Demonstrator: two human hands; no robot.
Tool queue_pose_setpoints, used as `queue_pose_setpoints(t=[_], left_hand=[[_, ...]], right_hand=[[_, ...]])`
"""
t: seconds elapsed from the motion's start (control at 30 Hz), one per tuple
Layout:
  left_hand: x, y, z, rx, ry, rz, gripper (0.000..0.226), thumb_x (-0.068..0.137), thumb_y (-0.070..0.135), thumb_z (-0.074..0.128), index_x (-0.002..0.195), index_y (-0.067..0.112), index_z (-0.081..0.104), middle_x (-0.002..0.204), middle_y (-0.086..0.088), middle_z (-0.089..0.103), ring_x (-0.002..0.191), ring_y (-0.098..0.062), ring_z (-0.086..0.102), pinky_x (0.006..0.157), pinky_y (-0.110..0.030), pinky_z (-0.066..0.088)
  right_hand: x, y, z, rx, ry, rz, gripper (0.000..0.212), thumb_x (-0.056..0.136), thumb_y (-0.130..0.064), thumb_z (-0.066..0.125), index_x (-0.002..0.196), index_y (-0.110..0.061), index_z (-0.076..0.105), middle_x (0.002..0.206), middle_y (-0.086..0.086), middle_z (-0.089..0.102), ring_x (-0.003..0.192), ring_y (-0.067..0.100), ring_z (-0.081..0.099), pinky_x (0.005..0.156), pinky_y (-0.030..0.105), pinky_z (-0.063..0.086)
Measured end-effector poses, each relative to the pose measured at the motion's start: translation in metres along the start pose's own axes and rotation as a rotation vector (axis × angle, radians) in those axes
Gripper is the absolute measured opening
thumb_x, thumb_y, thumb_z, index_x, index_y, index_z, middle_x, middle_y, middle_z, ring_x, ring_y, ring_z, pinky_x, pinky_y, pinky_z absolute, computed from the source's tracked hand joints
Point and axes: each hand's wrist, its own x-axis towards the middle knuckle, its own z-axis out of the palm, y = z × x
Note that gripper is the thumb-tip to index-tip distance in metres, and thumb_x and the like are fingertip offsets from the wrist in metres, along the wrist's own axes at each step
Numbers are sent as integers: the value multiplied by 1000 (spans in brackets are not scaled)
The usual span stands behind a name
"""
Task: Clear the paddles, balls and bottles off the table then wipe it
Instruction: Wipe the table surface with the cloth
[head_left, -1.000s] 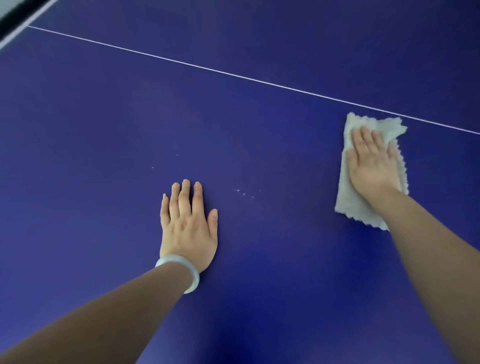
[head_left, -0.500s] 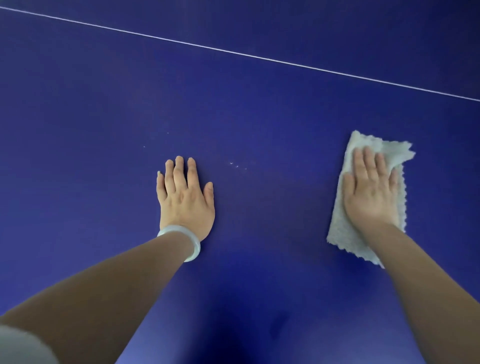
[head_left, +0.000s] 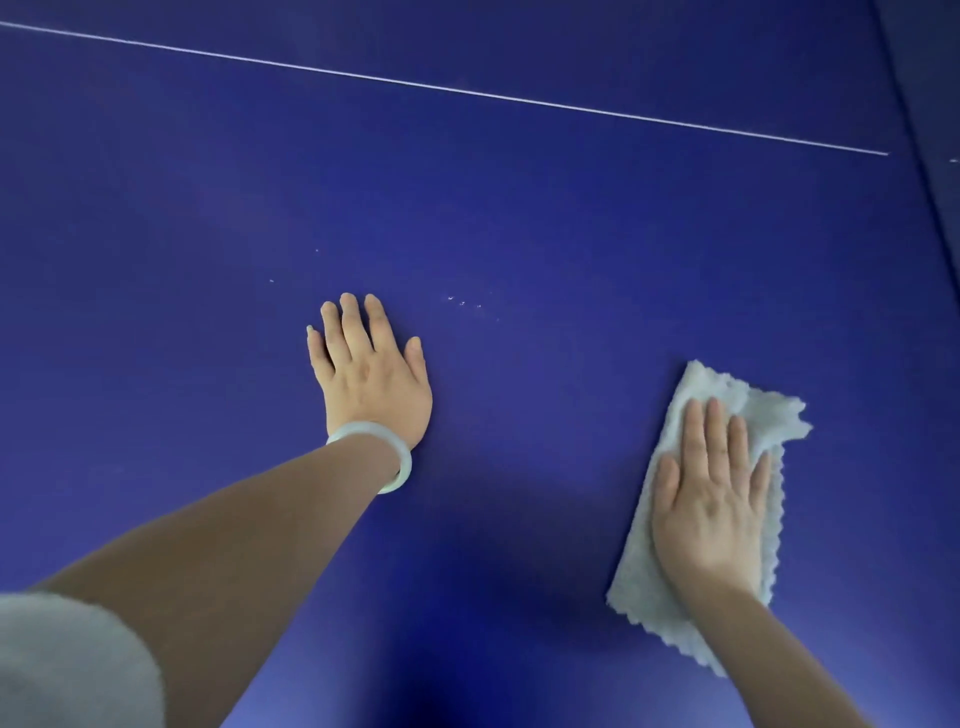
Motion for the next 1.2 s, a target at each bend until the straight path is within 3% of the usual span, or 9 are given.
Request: queue_pose_setpoints(t=[0.13,0.27,0.4,0.5,0.57,0.7,0.97,1.1,1.2], left_hand=[[-1,0,-1,-4,8,2,65,102,41,19,155,5,15,161,-17,15,150,-36,8,122,-52,6],[-2,-2,-3,-77,-3,18,63,103,41,23,156,8,14,163,-15,13,151,-33,5,123,-49,2],[2,-17,-10,-354,-32,51,58,103,36,37,155,15,23,164,-8,11,152,-24,-2,123,-40,-4],[-3,-49,-21,-517,-13,165,59,102,29,47,154,15,25,161,-6,17,151,-22,5,123,-38,2],[-5,-85,-22,-376,67,184,61,100,31,48,153,11,28,160,-12,21,150,-28,10,123,-43,8],[9,-143,-20,-143,52,-31,68,99,42,40,154,5,23,159,-20,18,150,-35,8,123,-48,7],[20,-144,-11,-48,72,-139,68,100,44,27,154,2,20,159,-22,18,150,-37,8,122,-50,4],[21,-145,-12,-31,61,-142,67,100,44,26,154,4,19,161,-20,17,150,-35,7,123,-48,3],[21,-144,-10,-10,76,-147,66,102,44,22,154,4,22,159,-20,21,150,-35,11,123,-49,6]], right_hand=[[-20,-58,16,21,29,62,63,100,-42,7,158,-21,-1,166,-2,-6,152,17,-12,123,48,-6],[-4,-97,24,8,21,3,62,100,-41,7,158,-21,-4,165,-2,-8,152,19,-14,122,49,-9],[1,-102,25,6,19,-7,62,99,-42,5,157,-23,-6,165,-4,-11,151,16,-17,122,48,-10],[1,-101,24,8,18,-5,63,98,-44,3,157,-24,-7,165,-5,-12,150,14,-18,122,47,-11],[0,-102,23,11,16,1,63,98,-45,2,157,-24,-6,165,-6,-11,150,14,-18,122,46,-11],[0,-103,26,17,28,5,62,99,-45,3,157,-26,-7,165,-7,-11,150,12,-19,123,46,-10],[33,-155,26,34,87,186,62,102,-37,14,158,-16,1,166,5,-2,153,24,-6,122,54,-4],[88,-224,30,32,58,39,63,102,-36,13,158,-13,-1,166,7,-2,153,27,-6,121,54,-6],[97,-256,33,-39,-15,-333,61,103,-36,11,158,-17,-6,166,1,-9,152,20,-12,122,48,-11]])
